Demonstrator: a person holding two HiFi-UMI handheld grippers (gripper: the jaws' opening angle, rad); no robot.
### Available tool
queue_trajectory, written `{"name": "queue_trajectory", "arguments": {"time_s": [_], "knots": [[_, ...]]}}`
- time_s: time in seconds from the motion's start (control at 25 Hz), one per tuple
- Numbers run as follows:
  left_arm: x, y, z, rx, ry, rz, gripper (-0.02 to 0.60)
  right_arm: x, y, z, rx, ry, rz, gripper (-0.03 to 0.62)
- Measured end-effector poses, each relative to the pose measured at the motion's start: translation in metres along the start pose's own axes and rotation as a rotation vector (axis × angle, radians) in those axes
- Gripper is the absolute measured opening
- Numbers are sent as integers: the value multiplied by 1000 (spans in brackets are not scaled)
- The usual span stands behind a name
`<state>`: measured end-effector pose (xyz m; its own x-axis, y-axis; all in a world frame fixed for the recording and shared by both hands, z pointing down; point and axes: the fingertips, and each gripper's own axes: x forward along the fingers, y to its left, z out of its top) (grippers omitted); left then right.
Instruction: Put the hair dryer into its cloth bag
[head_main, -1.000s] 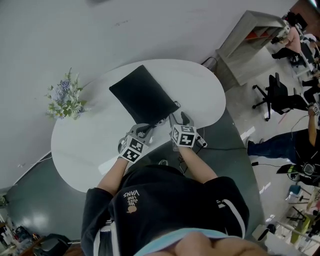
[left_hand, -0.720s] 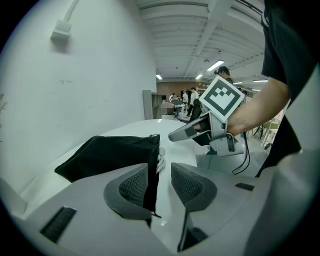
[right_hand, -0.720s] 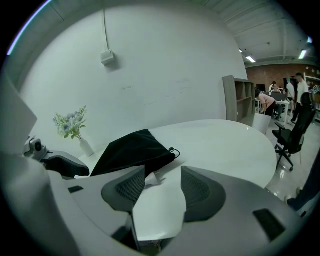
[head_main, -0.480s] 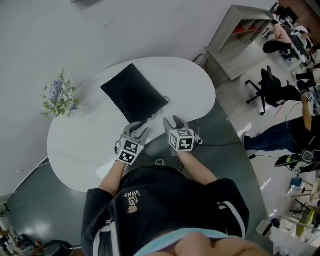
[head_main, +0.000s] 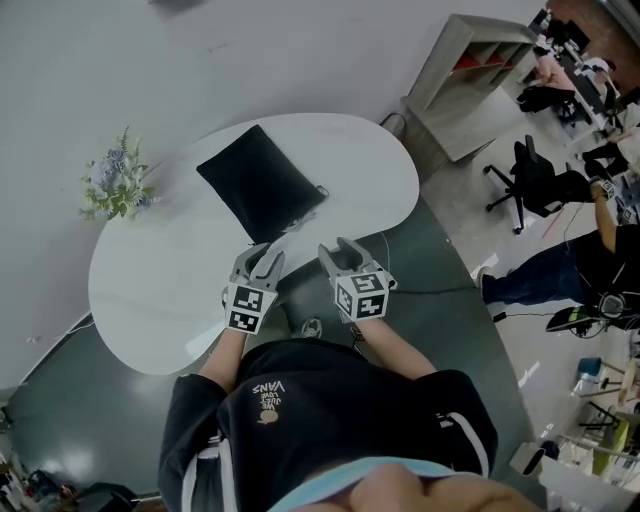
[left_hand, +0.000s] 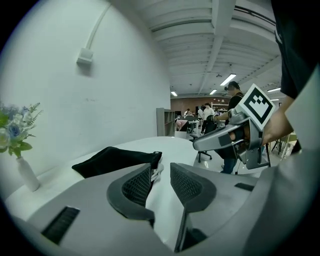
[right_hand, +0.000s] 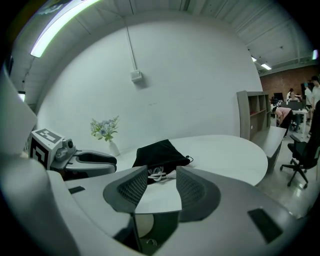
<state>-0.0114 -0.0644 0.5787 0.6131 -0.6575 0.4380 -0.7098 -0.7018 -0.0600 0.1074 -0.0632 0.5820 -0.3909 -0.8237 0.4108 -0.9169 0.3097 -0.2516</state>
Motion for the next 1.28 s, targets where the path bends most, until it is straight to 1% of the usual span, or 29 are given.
{"name": "queue_trajectory", "arguments": {"time_s": [0.04,0.16,0.28,0.4,0.52,0.72,1.0,1.28], "knots": [[-4,0,1,-3,-8,-1,137,-4,3,1,-3,-8,0,195],[-15,-1,6,-14,-36,2,133,-16,12,3,-7,-30,2,132],[-28,2,10,-42,-69,6,104,-25,19,2,1,-35,-13,97],[-46,7,13,-59,-102,3,71,-33,30,1,17,-37,-36,75],[-68,12,13,-55,-119,-15,45,-42,43,3,41,-54,-64,66],[-107,22,2,-48,-121,-49,28,-57,75,0,74,-77,-109,60],[-154,39,-10,-41,-152,-85,20,-71,122,-14,109,-99,-164,57],[-192,49,-30,-38,-155,-138,20,-78,163,-27,135,-116,-202,54]]}}
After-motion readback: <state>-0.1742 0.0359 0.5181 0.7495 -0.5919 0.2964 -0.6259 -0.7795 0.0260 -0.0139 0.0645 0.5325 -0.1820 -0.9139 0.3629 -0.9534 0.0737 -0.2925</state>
